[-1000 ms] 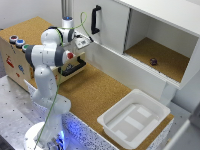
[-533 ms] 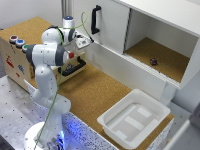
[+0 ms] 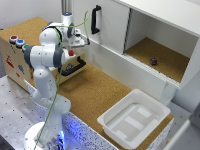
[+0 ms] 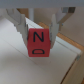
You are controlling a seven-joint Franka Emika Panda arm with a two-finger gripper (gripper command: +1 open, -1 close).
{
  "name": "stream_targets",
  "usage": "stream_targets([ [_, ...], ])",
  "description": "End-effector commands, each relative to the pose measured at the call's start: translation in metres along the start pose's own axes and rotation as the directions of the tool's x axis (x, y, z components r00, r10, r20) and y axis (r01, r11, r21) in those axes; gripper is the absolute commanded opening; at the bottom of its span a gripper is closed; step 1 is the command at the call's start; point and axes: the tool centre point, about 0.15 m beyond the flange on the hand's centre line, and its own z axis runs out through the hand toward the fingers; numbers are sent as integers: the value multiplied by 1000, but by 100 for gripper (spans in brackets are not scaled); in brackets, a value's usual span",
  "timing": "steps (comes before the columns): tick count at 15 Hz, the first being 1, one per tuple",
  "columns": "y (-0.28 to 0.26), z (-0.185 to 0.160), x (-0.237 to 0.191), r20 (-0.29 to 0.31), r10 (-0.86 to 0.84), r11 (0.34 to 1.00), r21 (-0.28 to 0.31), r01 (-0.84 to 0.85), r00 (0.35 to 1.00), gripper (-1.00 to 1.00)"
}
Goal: Rotate right the pink block
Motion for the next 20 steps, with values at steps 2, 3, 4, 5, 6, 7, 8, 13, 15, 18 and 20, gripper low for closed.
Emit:
stream_targets([
  [2, -12, 25, 17, 73, 400, 915, 29, -402, 914, -100],
  [3, -9, 26, 19, 70, 464, 883, 47, -468, 883, -100],
  [4, -9, 29, 22, 72, 511, 856, 54, -515, 857, -100],
  [5, -9, 33, 21, 92, 575, 811, 71, -581, 813, -100],
  [6, -11, 36, 21, 106, 599, 790, 84, -608, 793, -100],
  [7, -11, 38, 20, 114, 636, 758, 96, -645, 764, -100],
  [8, -14, 35, 21, 105, 638, 754, 119, -646, 763, -100],
  [13, -11, 8, 17, 31, 633, 771, 58, -634, 773, 100],
  [15, -11, 16, 16, 39, 610, 788, 81, -611, 791, 100],
  [18, 18, -32, -15, -45, 598, 801, 73, -594, 801, 100],
  [20, 31, -59, -33, -82, 596, 802, 87, -590, 799, 100],
])
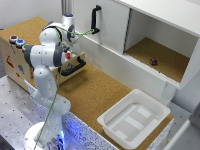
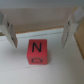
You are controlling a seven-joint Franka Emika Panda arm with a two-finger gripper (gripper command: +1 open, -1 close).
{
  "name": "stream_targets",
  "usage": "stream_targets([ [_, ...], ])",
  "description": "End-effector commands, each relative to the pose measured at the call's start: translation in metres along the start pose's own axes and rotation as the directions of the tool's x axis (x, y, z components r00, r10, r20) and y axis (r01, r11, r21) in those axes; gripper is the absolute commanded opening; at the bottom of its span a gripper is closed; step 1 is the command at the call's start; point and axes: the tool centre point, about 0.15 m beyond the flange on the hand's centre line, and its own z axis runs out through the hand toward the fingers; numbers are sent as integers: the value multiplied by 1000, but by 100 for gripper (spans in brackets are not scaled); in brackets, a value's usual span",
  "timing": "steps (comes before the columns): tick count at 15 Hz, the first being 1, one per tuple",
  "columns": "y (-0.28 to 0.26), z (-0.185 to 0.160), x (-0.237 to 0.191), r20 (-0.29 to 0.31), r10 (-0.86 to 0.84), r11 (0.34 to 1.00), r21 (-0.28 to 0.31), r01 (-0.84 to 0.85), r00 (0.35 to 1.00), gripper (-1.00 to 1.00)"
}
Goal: Rotate right the pink block
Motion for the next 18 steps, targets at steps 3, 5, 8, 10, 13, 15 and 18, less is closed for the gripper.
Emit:
stream_targets([
  [3, 79, -103, -30, -144, -2, 1000, 24, 6, 990, 100],
  [5, 104, -114, -37, -143, -9, 1000, -8, 8, 990, 100],
  [8, 147, -110, -39, -103, -10, 999, -52, 4, 995, 100],
  [10, 185, -96, -37, -56, -47, 999, -19, 46, 997, 100],
  [13, 236, -71, -38, -19, -130, 991, 14, 131, 991, 100],
  [15, 264, -49, -45, -4, -155, 987, 42, 155, 988, 100],
  [18, 277, -18, -53, 26, -201, 978, 69, 199, 979, 100],
])
